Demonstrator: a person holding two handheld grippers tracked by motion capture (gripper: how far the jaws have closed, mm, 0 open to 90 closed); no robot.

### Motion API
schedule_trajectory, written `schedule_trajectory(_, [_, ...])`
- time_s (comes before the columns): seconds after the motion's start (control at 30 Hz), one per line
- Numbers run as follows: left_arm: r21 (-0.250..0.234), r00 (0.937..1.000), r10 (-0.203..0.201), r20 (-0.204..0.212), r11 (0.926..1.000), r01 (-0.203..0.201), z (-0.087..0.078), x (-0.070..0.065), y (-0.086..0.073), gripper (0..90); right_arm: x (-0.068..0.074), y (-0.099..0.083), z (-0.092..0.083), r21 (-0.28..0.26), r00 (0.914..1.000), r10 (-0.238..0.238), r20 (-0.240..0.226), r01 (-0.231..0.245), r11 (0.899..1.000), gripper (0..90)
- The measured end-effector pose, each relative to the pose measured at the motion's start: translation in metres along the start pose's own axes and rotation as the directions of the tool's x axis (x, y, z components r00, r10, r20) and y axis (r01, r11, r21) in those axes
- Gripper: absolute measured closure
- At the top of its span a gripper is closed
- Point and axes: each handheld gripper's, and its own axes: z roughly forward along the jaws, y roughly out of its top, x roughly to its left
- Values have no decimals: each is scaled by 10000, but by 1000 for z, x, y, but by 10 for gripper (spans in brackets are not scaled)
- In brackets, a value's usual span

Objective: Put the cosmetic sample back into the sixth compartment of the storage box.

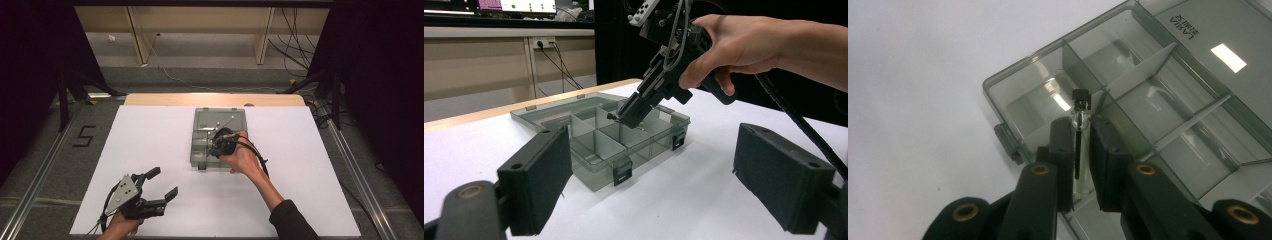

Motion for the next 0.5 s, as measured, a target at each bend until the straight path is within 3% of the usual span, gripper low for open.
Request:
schedule_trajectory(0.33, [-3,10000,-9,7,10000,9,0,0,0,150,-2,0,6,177,9997,257,-39,-256,9995,809])
schedule_trajectory(0.5, [-4,10000,-5,19,10000,5,0,0,0,150,-3,0,10,251,9999,150,13,-150,9996,808])
